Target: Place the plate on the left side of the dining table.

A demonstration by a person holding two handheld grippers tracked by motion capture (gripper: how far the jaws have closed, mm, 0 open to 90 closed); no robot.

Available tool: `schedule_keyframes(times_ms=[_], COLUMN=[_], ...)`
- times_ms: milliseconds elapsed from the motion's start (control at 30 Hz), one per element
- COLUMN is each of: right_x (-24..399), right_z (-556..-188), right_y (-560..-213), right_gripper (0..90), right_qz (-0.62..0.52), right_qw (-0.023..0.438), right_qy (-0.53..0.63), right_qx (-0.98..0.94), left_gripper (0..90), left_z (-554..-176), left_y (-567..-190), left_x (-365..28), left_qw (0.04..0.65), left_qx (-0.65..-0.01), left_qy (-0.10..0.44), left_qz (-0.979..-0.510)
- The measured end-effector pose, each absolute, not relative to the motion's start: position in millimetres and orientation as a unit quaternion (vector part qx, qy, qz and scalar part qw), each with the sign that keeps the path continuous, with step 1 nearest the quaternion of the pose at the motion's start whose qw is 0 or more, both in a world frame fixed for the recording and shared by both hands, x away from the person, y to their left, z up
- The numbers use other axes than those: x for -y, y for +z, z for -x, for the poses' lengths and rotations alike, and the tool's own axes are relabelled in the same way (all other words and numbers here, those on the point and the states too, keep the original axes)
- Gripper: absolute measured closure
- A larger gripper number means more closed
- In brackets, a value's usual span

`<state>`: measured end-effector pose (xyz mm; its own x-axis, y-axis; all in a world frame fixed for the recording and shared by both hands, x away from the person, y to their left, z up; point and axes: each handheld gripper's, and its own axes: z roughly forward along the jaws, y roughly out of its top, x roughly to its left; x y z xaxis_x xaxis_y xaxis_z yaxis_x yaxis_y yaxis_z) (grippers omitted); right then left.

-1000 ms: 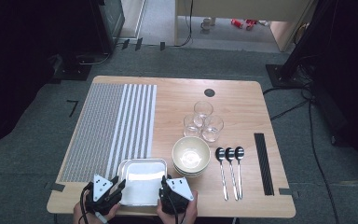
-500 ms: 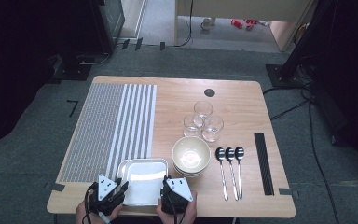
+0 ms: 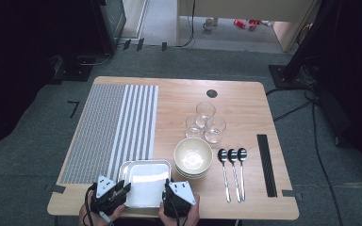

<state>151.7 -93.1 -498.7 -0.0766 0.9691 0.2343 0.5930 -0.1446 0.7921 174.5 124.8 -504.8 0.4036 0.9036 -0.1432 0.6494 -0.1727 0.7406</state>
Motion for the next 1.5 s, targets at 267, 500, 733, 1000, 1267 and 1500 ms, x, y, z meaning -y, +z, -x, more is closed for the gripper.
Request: schedule_keyframes(times_ms=[267, 500, 733, 1000, 1267, 1500], right_x=[94, 94, 91, 85, 72, 58], right_z=[-152, -151, -150, -152, -163, -179], right_y=[-499, -501, -496, -492, -485, -480], right_gripper=[85.5, 86.8, 87.9, 87.8, 87.8, 87.7], right_qz=[-0.655, -0.664, -0.652, -0.647, -0.641, -0.636], right_qw=[0.221, 0.217, 0.228, 0.222, 0.215, 0.199], right_qy=[0.416, 0.421, 0.434, 0.439, 0.444, 0.445], right_qx=[-0.591, -0.578, -0.578, -0.582, -0.588, -0.598], left_gripper=[72.3, 78.4, 84.8, 86.3, 87.2, 87.4], left_z=[-179, -178, -176, -174, -179, -187], left_y=[-505, -501, -496, -484, -475, -468], left_x=[-130, -132, -133, -140, -155, -169], left_qw=[0.397, 0.413, 0.419, 0.428, 0.44, 0.433], left_qx=[-0.554, -0.564, -0.56, -0.545, -0.549, -0.556], left_qy=[0.124, 0.122, 0.151, 0.191, 0.205, 0.218], left_qz=[-0.721, -0.705, -0.699, -0.695, -0.68, -0.676])
